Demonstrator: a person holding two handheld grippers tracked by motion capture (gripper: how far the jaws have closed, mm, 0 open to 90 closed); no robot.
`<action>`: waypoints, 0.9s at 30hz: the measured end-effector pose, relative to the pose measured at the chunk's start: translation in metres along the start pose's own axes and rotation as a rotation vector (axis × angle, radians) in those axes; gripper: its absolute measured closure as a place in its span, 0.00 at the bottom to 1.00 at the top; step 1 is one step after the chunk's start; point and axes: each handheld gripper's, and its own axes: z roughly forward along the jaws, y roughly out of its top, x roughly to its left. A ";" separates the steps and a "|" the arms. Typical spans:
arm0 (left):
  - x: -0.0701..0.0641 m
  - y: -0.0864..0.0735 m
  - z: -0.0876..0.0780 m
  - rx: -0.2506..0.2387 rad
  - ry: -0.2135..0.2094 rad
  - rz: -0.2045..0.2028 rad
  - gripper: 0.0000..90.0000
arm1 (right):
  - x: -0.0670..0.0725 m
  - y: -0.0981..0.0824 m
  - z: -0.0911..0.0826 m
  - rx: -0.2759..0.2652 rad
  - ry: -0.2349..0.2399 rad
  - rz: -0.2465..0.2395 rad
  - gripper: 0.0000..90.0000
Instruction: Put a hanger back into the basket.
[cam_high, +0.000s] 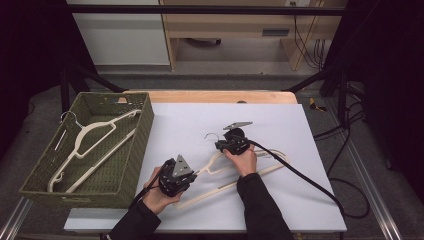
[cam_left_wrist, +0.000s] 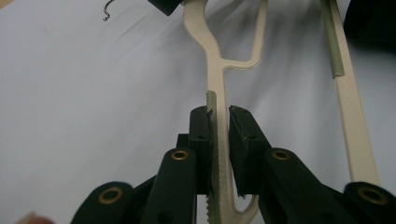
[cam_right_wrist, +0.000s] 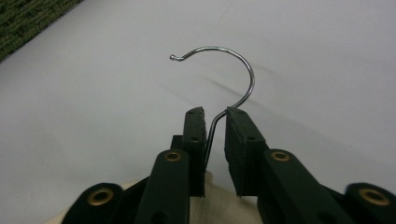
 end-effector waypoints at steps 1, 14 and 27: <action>0.000 0.000 0.000 -0.004 -0.001 -0.005 0.88 | 0.000 0.000 0.000 0.004 0.009 0.005 0.93; -0.006 -0.009 0.010 0.021 -0.015 -0.008 0.88 | 0.007 -0.003 -0.005 -0.005 -0.025 0.032 0.98; -0.010 -0.015 0.022 0.053 -0.050 -0.002 0.87 | 0.014 -0.011 -0.010 -0.059 -0.052 0.022 0.99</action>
